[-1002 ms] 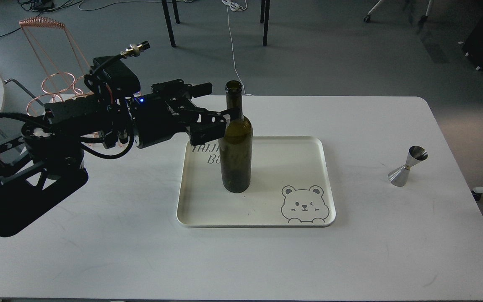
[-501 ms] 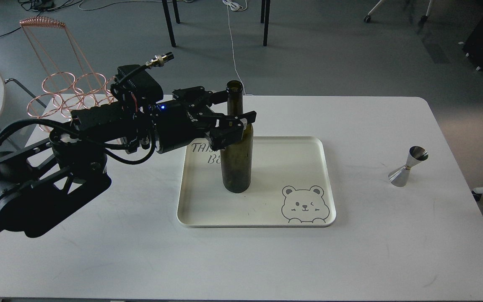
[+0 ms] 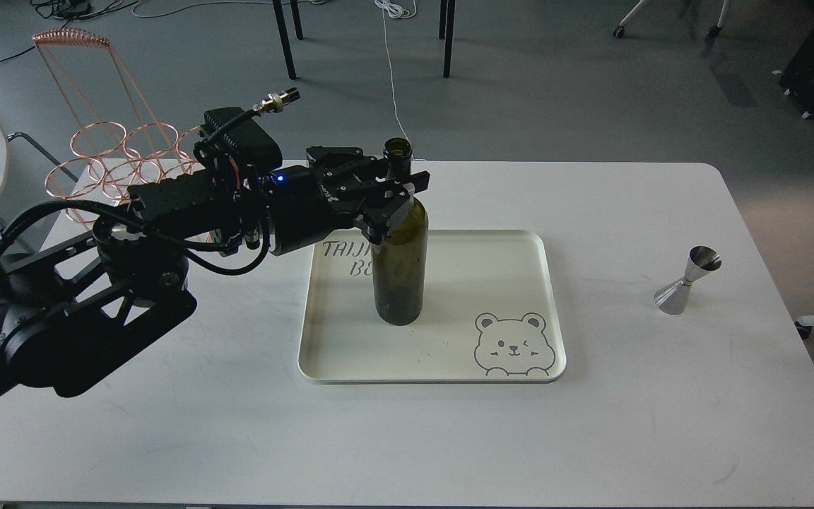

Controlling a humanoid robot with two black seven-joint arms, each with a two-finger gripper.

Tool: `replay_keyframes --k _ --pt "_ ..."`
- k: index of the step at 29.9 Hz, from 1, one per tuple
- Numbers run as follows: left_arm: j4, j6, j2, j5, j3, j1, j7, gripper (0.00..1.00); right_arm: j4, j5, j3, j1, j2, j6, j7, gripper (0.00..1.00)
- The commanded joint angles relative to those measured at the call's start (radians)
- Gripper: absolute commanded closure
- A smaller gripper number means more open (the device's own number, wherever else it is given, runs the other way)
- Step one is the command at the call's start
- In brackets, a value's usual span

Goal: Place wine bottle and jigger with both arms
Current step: 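Close the left gripper on the bottle neck and lift it, then carry the bottle over the copper rack and lower it into a slot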

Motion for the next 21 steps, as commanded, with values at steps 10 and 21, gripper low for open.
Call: replay_keyframes --k 10,21 --pt "-0.037 -0.002 0.102 -0.062 -0.05 -0.025 -0.003 0.9 0.0 0.0 -0.003 0.002 0.0 0.0 0.001 0.03" --pt "0.021 -0.007 0.415 -0.298 -0.06 -0.186 -0.023 0.88 0.001 0.0 -0.001 0.0 0.0 0.0 0.001 0.03"
